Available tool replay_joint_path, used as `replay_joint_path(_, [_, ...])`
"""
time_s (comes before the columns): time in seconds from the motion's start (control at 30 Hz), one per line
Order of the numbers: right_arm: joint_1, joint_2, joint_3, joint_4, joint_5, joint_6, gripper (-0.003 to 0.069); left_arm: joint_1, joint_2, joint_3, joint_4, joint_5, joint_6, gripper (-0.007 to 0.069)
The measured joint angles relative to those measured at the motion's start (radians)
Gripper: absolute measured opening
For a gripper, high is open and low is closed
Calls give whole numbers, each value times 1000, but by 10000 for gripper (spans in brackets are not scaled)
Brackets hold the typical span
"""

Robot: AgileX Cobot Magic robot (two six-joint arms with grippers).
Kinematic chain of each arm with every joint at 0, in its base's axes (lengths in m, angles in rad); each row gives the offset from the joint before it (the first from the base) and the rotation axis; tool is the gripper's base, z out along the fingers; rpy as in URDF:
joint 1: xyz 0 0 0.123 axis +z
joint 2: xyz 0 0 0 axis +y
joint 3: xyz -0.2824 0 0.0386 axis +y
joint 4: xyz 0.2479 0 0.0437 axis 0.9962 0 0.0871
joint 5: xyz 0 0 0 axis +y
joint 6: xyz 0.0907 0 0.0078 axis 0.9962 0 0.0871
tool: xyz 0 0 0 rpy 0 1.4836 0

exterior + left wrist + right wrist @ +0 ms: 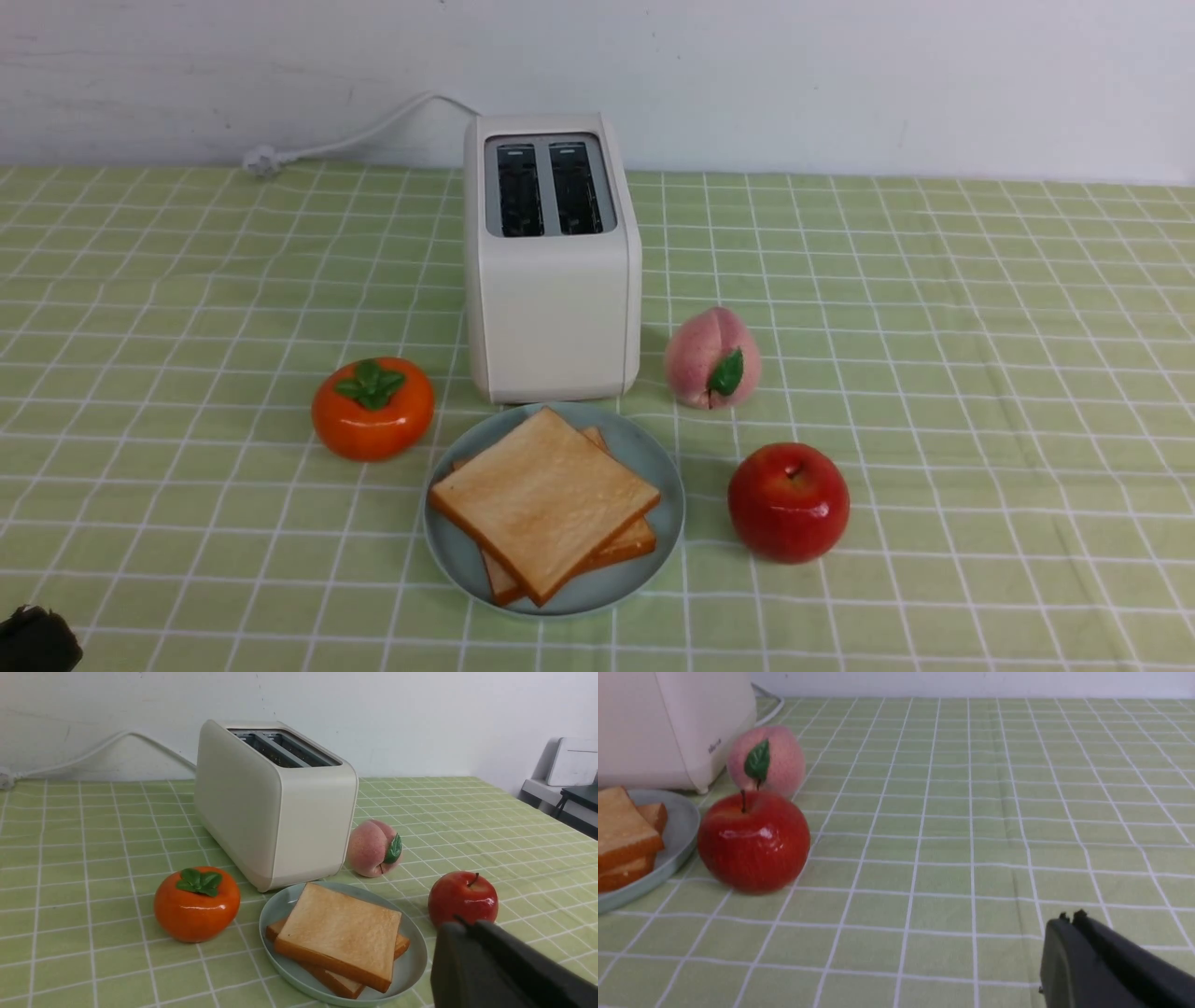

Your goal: Take toasted bread from bread machine on green coffee tablecloth place on plate.

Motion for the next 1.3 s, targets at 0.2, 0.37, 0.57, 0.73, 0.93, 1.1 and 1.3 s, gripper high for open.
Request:
replay_joint_path(0.2, [0, 0, -7, 12, 95, 52, -14, 0, 0, 0, 0, 0, 0, -1])
replay_joint_path(0.37, [0, 0, -9, 13, 107, 75, -9, 0, 0, 0, 0, 0, 0, -1])
replay_joint_path(0.57, [0, 0, -9, 13, 107, 79, -5, 0, 0, 0, 0, 0, 0, -1])
replay_joint_path(0.73, [0, 0, -9, 13, 107, 79, -1, 0, 0, 0, 0, 0, 0, -1])
replay_joint_path(0.93, [0, 0, -9, 13, 107, 79, 2, 0, 0, 0, 0, 0, 0, 5])
replay_joint_path(1.1, [0, 0, -9, 13, 107, 79, 7, 0, 0, 0, 0, 0, 0, 11])
replay_joint_path(1.3, [0, 0, -9, 13, 107, 79, 17, 0, 0, 0, 0, 0, 0, 18])
